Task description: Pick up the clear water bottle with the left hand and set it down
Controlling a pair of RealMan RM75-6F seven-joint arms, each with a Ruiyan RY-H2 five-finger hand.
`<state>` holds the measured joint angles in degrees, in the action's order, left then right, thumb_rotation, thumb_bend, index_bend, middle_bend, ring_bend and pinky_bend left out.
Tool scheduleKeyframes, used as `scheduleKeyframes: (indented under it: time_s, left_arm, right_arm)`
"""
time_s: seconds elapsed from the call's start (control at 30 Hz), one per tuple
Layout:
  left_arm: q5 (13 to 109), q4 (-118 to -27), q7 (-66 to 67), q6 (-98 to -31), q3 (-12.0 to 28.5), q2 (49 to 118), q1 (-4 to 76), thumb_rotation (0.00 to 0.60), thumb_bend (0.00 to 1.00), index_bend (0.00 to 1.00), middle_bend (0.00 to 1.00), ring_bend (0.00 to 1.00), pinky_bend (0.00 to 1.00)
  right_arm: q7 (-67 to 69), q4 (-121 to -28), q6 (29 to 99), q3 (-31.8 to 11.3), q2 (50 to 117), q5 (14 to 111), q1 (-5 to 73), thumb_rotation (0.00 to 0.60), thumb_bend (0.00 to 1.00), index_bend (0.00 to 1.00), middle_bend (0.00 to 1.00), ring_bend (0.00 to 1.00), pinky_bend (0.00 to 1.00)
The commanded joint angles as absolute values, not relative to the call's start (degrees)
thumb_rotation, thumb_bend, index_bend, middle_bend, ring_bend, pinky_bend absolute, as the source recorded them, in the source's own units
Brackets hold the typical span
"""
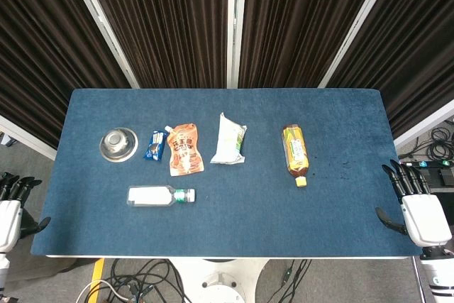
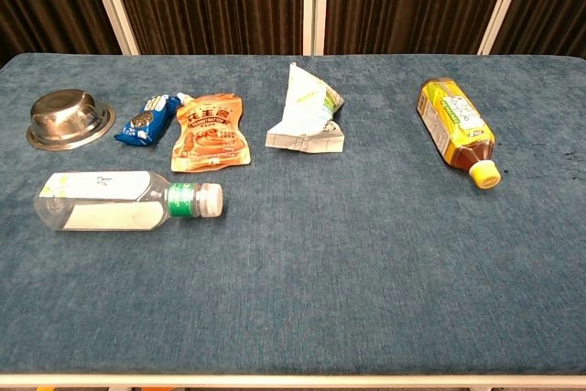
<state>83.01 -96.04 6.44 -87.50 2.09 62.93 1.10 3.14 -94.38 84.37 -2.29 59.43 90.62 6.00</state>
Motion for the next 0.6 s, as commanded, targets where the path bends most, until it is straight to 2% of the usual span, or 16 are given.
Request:
scheduleKeyframes:
  time_s: [0.03, 0.37, 0.6]
  left_arm:
    - [82.74, -96.20, 7.26, -87.54, 2.22, 63.08, 1.10, 0.600, 0.14, 0.23, 0.18, 0.09, 0.09]
    - [85.02, -97.67, 8.64, -86.28, 2.90, 62.98, 3.27, 0.600, 0.14, 0.23, 0.18, 0.09, 0.09]
    - [86.96, -99.49, 8.84, -76.36, 4.31, 63.54, 11.17, 0.600, 0.14, 0.23, 0.18, 0.09, 0.09]
  right_arm:
    - [3.25, -94.43, 84.43, -2.36, 59.22, 90.82, 6.11, 0.600, 0.21, 0.00, 0.00, 0.00, 0.00]
    - [4.25, -94.08, 86.87, -2.90, 58.27, 91.65, 5.57, 0.600, 0.21, 0.00, 0.00, 0.00, 0.00]
    - [3.95, -94.73, 86.29, -3.31, 57.48, 91.92, 6.36, 0.600, 0.21, 0.00, 0.00, 0.00, 0.00]
